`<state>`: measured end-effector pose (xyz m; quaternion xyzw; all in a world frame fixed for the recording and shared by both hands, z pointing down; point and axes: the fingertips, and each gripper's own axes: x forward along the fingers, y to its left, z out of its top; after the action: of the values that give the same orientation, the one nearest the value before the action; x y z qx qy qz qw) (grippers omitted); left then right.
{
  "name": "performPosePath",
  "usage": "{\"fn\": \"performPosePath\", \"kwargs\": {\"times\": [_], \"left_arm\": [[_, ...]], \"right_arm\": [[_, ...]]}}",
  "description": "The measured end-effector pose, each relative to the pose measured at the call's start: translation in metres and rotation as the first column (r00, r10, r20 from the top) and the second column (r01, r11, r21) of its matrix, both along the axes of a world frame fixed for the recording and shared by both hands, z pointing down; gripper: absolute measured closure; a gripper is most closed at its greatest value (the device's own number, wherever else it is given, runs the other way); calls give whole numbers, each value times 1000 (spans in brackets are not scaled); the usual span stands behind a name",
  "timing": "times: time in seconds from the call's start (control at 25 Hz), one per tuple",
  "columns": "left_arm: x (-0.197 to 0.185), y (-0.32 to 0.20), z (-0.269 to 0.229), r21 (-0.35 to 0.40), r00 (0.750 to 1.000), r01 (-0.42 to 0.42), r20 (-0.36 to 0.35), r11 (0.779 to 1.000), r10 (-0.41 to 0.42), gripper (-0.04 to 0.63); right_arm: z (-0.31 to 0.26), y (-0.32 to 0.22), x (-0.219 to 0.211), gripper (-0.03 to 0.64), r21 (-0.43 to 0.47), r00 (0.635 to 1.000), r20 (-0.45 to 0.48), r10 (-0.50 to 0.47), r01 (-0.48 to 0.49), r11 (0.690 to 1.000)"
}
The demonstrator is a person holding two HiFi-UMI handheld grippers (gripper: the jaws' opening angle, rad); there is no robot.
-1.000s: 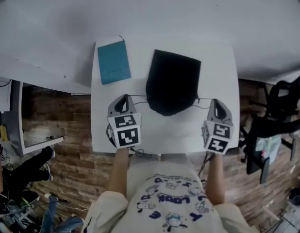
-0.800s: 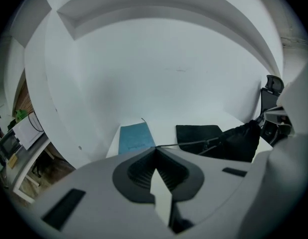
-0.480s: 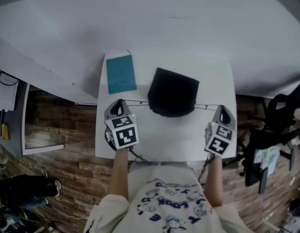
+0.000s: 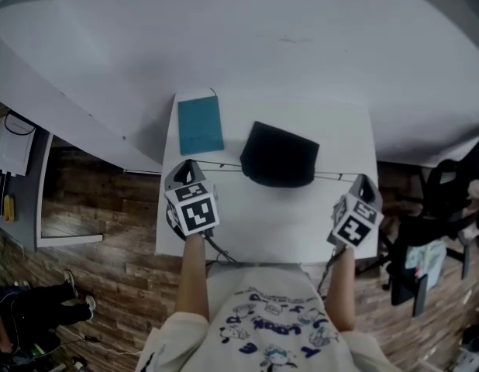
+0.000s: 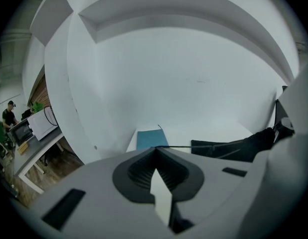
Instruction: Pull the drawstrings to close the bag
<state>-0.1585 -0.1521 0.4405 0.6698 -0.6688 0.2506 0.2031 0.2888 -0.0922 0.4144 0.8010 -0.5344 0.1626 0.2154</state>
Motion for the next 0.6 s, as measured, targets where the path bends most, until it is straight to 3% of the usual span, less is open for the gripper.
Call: {"fn": "performPosePath", "kwargs": {"times": [0.6], "left_arm": [[-42,4,-1,-17,992,125,-3,992,-126,594]], "right_arm": [[-4,13,39,614,45,994,2,114,-114,993]]}}
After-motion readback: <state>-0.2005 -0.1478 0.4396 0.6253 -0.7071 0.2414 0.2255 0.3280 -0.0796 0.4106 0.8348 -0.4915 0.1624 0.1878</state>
